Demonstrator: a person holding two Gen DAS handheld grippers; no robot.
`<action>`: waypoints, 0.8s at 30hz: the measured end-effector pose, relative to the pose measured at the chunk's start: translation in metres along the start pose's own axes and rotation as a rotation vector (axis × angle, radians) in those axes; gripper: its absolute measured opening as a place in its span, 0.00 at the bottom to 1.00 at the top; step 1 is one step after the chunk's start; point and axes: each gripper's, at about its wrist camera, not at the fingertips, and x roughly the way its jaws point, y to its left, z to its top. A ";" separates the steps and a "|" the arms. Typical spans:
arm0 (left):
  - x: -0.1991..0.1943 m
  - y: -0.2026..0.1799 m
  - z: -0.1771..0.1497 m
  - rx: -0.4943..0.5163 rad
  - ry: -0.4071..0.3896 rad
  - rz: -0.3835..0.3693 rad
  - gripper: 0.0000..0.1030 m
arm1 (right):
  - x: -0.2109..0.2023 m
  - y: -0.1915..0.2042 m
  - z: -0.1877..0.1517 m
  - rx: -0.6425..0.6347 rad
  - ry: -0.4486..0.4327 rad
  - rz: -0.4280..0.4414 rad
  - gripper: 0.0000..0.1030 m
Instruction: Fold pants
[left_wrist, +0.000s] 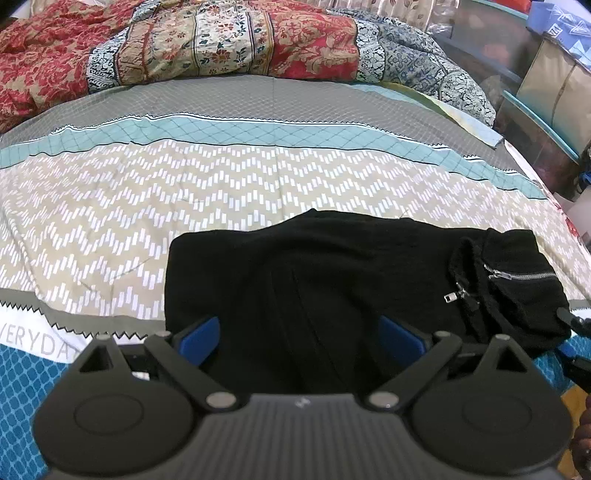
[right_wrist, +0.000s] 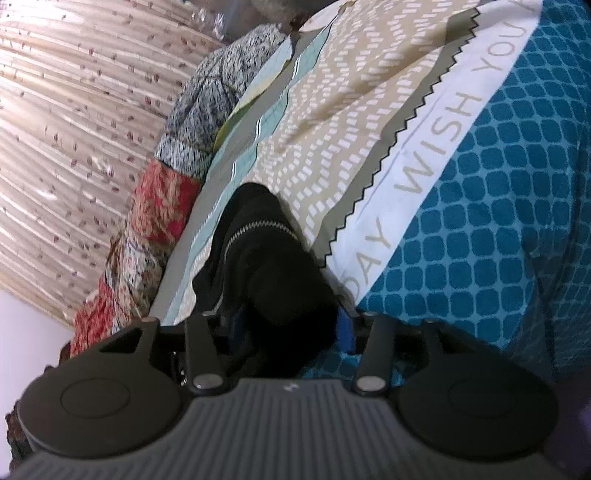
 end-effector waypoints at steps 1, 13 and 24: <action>0.000 -0.001 -0.001 -0.002 0.004 0.000 0.93 | 0.000 0.001 -0.001 -0.003 -0.009 -0.001 0.53; 0.004 0.005 -0.008 -0.042 0.048 -0.020 0.93 | 0.005 0.009 -0.009 -0.056 -0.033 -0.019 0.62; 0.004 0.002 -0.009 -0.044 0.066 -0.045 0.93 | 0.011 0.027 -0.013 -0.168 0.017 -0.113 0.30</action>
